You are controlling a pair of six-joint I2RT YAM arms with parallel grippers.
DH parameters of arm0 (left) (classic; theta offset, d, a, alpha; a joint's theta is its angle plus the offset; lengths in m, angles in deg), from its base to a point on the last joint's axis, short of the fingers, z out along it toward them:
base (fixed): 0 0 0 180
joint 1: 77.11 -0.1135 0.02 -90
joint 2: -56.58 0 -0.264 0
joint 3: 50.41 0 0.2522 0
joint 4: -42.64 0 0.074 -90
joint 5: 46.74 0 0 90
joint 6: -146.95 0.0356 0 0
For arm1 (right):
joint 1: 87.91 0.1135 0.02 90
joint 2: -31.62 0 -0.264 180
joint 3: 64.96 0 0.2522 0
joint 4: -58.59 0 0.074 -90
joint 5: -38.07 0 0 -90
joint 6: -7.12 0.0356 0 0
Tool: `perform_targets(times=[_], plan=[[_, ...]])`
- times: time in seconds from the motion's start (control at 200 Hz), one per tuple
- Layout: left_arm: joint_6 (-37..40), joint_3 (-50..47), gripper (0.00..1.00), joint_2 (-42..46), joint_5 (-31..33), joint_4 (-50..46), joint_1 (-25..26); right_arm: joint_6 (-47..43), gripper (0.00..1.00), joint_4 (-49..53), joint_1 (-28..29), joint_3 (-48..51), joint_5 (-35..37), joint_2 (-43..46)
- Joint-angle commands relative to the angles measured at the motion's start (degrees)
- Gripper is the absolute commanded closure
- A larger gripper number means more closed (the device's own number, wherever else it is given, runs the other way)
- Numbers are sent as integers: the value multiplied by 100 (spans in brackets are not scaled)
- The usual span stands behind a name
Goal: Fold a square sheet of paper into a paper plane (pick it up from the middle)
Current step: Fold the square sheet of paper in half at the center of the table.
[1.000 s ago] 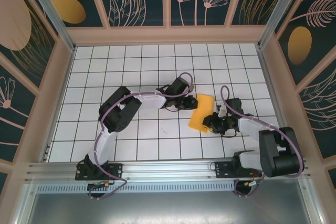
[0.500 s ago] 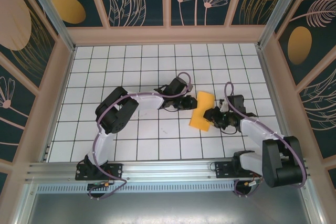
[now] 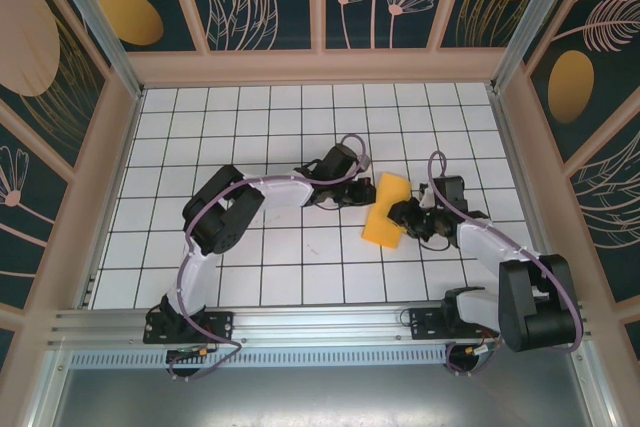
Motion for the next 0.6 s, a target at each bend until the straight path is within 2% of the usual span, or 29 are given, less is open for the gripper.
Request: perform_targets(times=[0.0,0.07,0.375,0.595], plan=[[318,298,96,-225,125,-240,-17,-99,67,163,30,-22,-180,109],[449,399,96,-286,298,-468,-20,-96,67,170,28,92,-228,143],[618,665,97,-596,263,-595,-20,-104,68,249,26,249,-288,304],[821,730,97,-625,479,-828,-16,-124,69,243,26,249,-339,295]])
